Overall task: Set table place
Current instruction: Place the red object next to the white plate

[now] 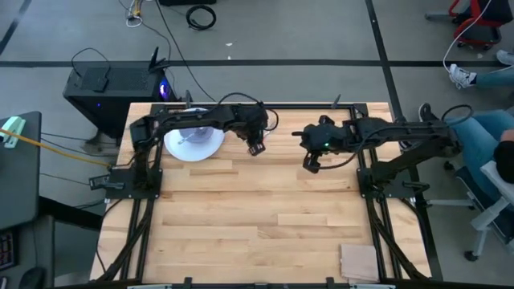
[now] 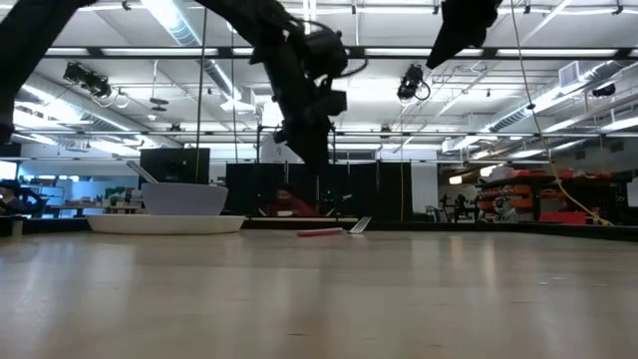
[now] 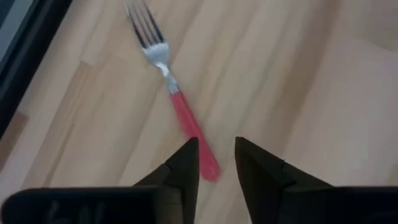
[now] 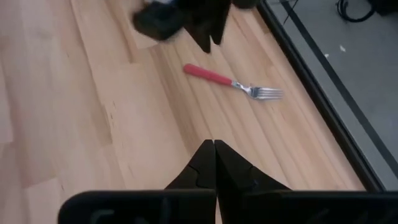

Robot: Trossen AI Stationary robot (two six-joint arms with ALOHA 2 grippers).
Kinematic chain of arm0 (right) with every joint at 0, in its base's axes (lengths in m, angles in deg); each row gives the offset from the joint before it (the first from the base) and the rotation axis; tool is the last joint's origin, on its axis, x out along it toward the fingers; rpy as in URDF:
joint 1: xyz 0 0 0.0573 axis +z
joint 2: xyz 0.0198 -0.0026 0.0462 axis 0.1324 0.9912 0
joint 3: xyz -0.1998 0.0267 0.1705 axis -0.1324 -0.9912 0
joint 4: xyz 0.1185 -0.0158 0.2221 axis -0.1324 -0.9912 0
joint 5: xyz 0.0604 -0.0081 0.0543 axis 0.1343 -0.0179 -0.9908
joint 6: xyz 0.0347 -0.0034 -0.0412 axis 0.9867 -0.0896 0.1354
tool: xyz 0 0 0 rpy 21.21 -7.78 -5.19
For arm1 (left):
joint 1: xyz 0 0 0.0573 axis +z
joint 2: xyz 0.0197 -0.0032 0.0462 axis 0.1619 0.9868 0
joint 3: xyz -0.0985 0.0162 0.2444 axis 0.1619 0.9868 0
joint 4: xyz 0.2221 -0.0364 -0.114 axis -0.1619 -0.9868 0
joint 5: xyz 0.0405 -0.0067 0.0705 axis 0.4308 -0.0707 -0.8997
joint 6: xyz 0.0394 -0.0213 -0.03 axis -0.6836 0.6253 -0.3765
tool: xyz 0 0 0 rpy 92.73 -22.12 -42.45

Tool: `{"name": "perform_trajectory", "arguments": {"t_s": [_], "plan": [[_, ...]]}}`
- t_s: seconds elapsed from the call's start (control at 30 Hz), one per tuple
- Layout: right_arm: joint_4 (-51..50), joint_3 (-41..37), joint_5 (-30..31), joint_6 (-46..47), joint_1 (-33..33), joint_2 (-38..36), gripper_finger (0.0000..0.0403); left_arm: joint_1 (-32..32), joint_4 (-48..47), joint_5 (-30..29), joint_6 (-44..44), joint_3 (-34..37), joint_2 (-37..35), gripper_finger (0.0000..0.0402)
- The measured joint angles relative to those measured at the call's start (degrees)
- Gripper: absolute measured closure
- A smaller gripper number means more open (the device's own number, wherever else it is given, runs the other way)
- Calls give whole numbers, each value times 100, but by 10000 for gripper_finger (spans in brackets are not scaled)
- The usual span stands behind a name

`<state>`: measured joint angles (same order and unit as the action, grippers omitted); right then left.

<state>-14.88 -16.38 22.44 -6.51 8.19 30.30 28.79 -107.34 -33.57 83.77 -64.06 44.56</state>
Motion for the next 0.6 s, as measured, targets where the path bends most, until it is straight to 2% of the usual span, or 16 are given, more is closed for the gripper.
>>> {"name": "perform_trajectory", "arguments": {"t_s": [0.27, 0.6], "plan": [[-270, 0, 214, 50, -4, -382, 402, 323, -52, 215, 288, -413, 797, 271], [-457, 4, 270, 50, -4, -432, 401, 314, 17, 189, 350, -411, 1126, 264]]}}
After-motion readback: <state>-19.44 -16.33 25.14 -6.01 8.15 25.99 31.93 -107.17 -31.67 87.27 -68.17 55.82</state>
